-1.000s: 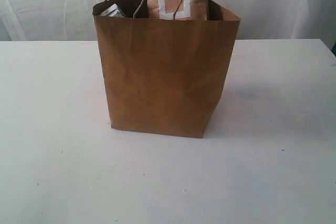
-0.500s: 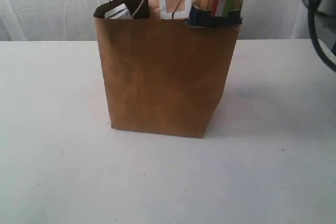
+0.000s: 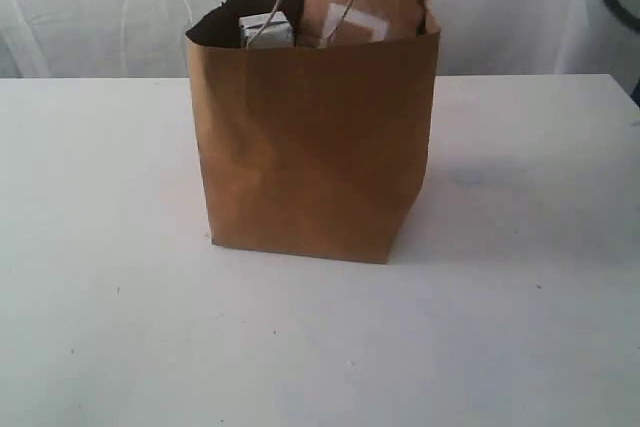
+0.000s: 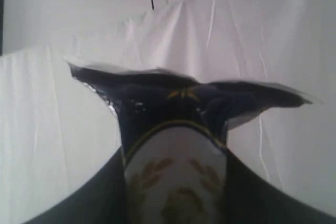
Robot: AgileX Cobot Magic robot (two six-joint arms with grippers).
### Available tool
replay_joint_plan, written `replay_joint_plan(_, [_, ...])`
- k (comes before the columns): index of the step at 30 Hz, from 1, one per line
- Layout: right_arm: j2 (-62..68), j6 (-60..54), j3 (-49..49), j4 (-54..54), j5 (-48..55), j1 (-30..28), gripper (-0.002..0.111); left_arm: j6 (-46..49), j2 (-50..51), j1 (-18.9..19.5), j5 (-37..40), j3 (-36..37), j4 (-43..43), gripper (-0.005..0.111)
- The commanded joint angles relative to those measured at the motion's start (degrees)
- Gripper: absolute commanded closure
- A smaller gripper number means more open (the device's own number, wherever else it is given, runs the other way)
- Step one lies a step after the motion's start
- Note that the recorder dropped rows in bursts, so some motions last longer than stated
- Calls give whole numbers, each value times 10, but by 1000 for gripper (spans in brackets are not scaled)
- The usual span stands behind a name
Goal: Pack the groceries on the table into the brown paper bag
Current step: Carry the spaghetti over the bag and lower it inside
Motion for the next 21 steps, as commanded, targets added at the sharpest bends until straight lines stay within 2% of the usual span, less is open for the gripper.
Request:
replay_joint_plan(1, [24, 53, -6, -13, 3, -21, 108, -4, -2, -3, 0, 2, -9, 107])
replay_joint_plan(16, [79, 63, -6, -29, 48, -22, 108, -4, -2, -3, 0, 2, -9, 107])
replay_joint_plan(21, [105, 63, -6, -31, 112, -22, 107, -4, -2, -3, 0, 2, -9, 107])
